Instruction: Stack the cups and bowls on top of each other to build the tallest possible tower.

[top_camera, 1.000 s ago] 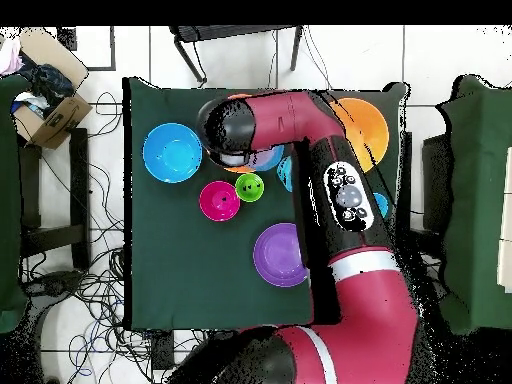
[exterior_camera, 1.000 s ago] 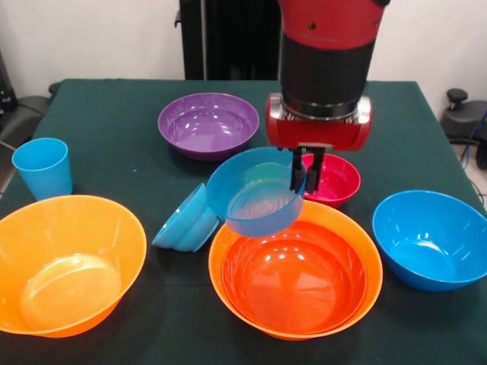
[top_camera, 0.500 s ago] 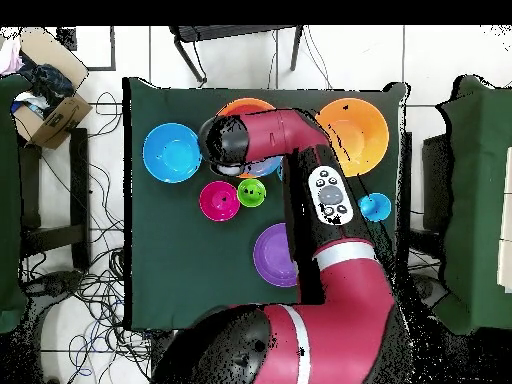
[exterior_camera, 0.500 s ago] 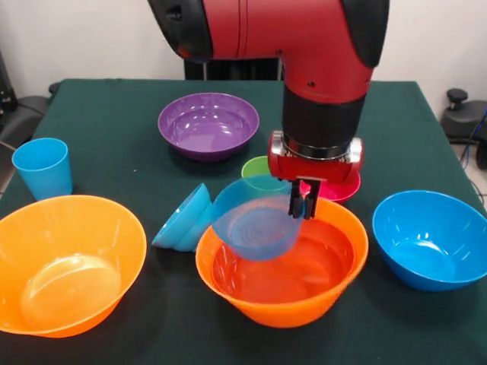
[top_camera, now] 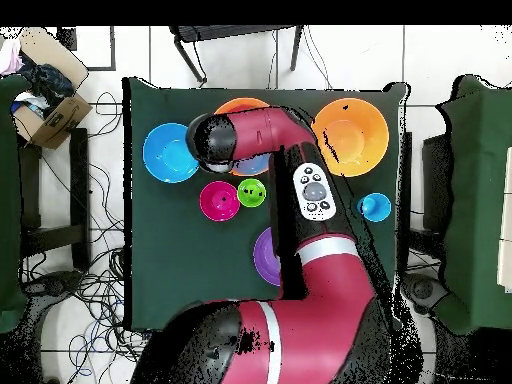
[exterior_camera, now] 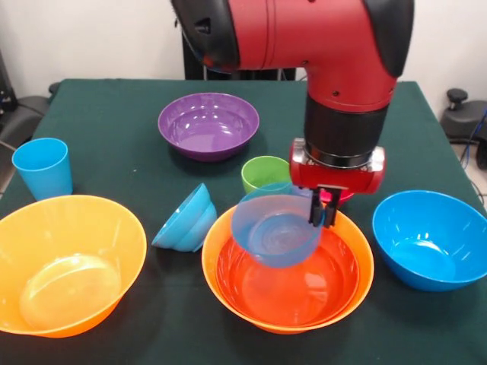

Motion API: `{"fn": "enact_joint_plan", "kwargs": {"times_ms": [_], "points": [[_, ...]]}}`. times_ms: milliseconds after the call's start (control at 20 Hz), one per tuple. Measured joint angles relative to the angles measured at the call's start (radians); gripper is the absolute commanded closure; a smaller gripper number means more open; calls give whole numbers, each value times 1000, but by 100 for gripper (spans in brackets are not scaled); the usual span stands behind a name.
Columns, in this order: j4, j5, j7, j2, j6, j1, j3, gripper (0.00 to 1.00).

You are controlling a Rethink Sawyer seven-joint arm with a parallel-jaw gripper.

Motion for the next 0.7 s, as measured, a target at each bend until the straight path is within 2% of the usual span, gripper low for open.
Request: {"fn": "enact_joint_plan", "kwargs": {"times_ms": [700], "points": [[-96, 80, 0, 2, 0, 65, -60, 100]]}}
